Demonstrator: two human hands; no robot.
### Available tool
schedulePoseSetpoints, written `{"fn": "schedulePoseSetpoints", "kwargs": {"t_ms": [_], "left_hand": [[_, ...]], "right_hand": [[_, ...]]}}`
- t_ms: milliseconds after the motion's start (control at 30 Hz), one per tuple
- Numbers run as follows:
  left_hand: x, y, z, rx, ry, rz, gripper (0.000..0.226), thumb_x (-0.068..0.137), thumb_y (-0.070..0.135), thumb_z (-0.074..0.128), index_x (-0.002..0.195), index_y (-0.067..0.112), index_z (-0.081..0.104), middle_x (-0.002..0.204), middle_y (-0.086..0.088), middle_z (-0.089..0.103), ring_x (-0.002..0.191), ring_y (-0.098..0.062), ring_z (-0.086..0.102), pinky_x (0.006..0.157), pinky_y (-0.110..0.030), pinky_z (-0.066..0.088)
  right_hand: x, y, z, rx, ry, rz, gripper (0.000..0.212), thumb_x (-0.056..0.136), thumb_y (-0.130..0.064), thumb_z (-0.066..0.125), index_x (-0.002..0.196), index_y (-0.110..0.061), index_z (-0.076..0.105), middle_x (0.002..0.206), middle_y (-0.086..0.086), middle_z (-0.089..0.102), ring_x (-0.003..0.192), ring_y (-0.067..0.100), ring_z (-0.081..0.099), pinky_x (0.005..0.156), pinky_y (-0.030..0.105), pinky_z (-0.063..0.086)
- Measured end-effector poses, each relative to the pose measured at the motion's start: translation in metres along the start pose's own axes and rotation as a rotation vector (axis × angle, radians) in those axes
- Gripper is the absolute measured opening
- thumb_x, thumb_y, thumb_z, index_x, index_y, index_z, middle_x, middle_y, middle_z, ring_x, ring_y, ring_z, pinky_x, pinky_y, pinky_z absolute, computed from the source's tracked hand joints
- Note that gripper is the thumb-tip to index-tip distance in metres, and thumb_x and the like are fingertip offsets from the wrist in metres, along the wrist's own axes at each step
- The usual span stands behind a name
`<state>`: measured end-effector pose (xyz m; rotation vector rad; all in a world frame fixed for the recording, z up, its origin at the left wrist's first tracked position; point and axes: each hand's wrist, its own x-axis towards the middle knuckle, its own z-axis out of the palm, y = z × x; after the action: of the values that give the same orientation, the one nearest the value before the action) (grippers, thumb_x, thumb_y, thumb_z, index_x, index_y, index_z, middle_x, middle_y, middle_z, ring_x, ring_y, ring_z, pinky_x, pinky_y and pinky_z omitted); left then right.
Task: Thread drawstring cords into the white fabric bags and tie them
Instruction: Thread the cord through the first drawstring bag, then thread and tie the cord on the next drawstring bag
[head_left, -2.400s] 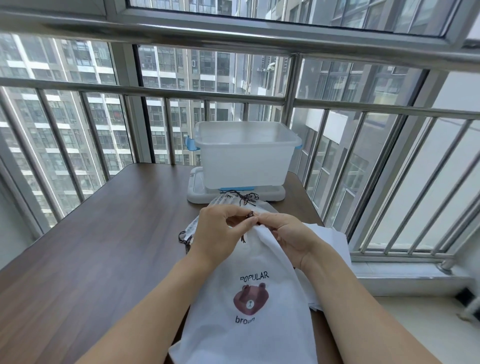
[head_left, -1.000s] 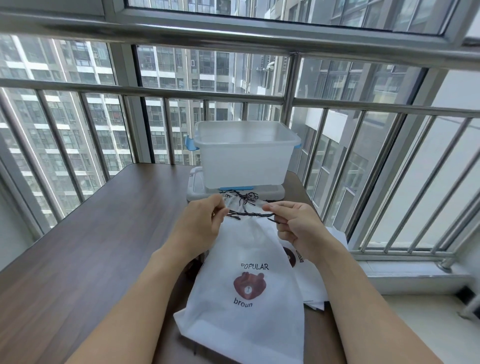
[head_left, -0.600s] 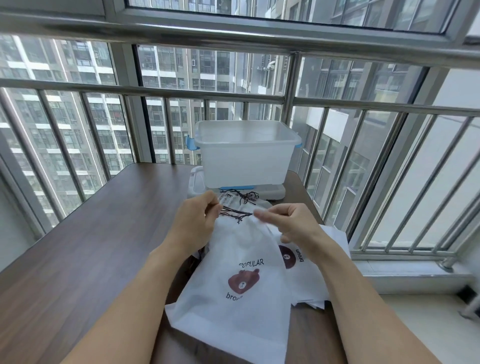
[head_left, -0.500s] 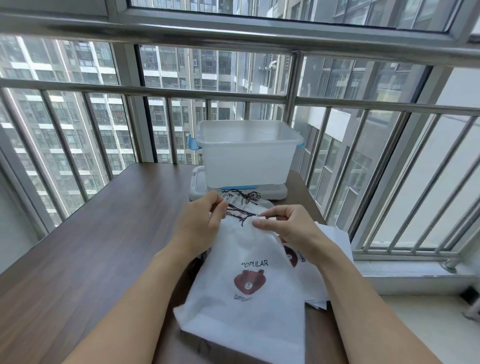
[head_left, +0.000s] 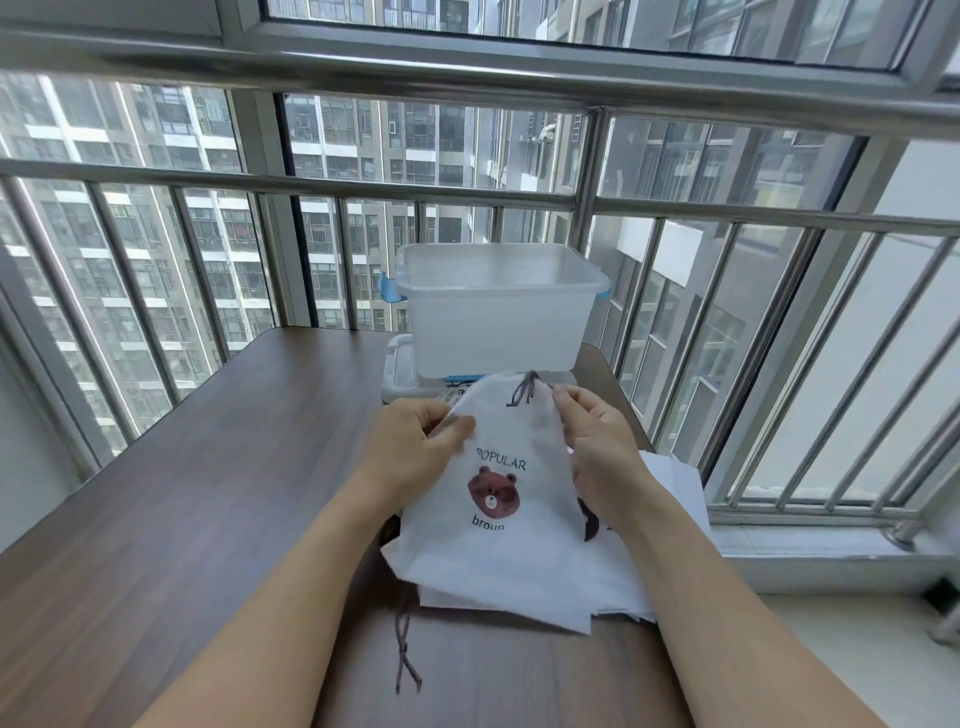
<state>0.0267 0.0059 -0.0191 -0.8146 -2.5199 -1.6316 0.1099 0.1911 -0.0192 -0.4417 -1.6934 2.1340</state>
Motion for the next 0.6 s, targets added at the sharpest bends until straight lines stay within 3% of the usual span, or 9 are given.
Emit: {"fn": "schedulePoseSetpoints", "kwargs": {"t_ms": [67, 100, 167, 233, 300, 367, 500, 600], "left_hand": [[0.002, 0.002, -0.004, -0.099, 0.099, -0.060, 0.041, 0.093, 0.024, 0.066, 0.053, 0.018, 0.059, 0.050, 0.010, 0.054, 0.047, -0.009, 0.046, 0.051, -0.026, 0.038], [0.004, 0.002, -0.009, -0.132, 0.140, -0.082, 0.040, 0.096, 0.025, 0.064, 0.056, 0.020, 0.058, 0.053, 0.009, 0.055, 0.048, -0.009, 0.047, 0.052, -0.026, 0.039], [0.007, -0.001, -0.029, -0.053, 0.211, -0.099, 0.033, 0.100, 0.027, 0.056, 0.068, 0.020, 0.058, 0.059, 0.008, 0.056, 0.052, -0.008, 0.049, 0.052, -0.026, 0.037], [0.011, -0.009, -0.057, 0.134, 0.298, -0.121, 0.028, 0.103, 0.029, 0.050, 0.079, 0.018, 0.060, 0.064, 0.007, 0.056, 0.058, -0.010, 0.051, 0.052, -0.028, 0.033], [0.014, -0.022, -0.085, 0.308, 0.352, -0.177, 0.028, 0.103, 0.030, 0.047, 0.086, 0.014, 0.064, 0.067, 0.004, 0.058, 0.063, -0.014, 0.052, 0.056, -0.032, 0.032], [0.017, -0.034, -0.109, 0.451, 0.363, -0.237, 0.027, 0.103, 0.031, 0.049, 0.088, 0.015, 0.065, 0.071, 0.000, 0.058, 0.070, -0.022, 0.054, 0.063, -0.033, 0.035], [0.025, -0.044, -0.149, 0.614, 0.293, -0.333, 0.019, 0.100, 0.028, 0.056, 0.095, 0.017, 0.070, 0.097, -0.010, 0.065, 0.085, -0.029, 0.057, 0.073, -0.035, 0.045], [0.028, -0.056, -0.172, 0.721, 0.276, -0.402, 0.017, 0.100, 0.017, 0.056, 0.104, 0.019, 0.072, 0.119, -0.011, 0.066, 0.099, -0.031, 0.059, 0.077, -0.035, 0.042]], "right_hand": [[-0.002, 0.000, 0.002, -0.043, -0.110, 0.025, 0.046, 0.085, -0.042, 0.075, 0.123, -0.018, 0.063, 0.115, 0.004, 0.074, 0.105, 0.024, 0.071, 0.088, 0.040, 0.056], [-0.004, 0.001, 0.004, -0.081, -0.159, 0.039, 0.057, 0.080, -0.040, 0.079, 0.129, -0.020, 0.057, 0.115, 0.004, 0.075, 0.102, 0.024, 0.072, 0.083, 0.040, 0.058], [-0.008, 0.005, 0.008, -0.197, -0.214, 0.058, 0.063, 0.080, -0.031, 0.085, 0.133, -0.025, 0.051, 0.109, 0.003, 0.076, 0.087, 0.024, 0.072, 0.063, 0.039, 0.057], [-0.009, 0.010, 0.011, -0.319, -0.211, 0.015, 0.054, 0.084, -0.027, 0.083, 0.131, -0.022, 0.056, 0.104, 0.007, 0.074, 0.077, 0.020, 0.070, 0.058, 0.037, 0.056], [-0.008, 0.013, 0.012, -0.634, -0.163, -0.171, 0.037, 0.087, -0.034, 0.079, 0.120, -0.022, 0.067, 0.104, -0.001, 0.072, 0.082, 0.013, 0.069, 0.067, 0.027, 0.057], [-0.008, 0.015, 0.011, -0.914, -0.169, -0.330, 0.043, 0.083, -0.044, 0.080, 0.121, -0.027, 0.067, 0.116, -0.014, 0.066, 0.099, 0.003, 0.062, 0.081, 0.014, 0.047], [-0.005, 0.021, 0.009, -1.182, -0.323, -0.293, 0.103, 0.063, -0.073, 0.079, 0.149, -0.028, 0.045, 0.150, -0.013, 0.047, 0.139, 0.006, 0.041, 0.113, 0.023, 0.032], [-0.004, 0.023, 0.012, -1.270, -0.286, -0.258, 0.117, 0.049, -0.086, 0.069, 0.150, -0.033, 0.042, 0.148, -0.012, 0.050, 0.139, 0.010, 0.042, 0.115, 0.038, 0.036]]}}
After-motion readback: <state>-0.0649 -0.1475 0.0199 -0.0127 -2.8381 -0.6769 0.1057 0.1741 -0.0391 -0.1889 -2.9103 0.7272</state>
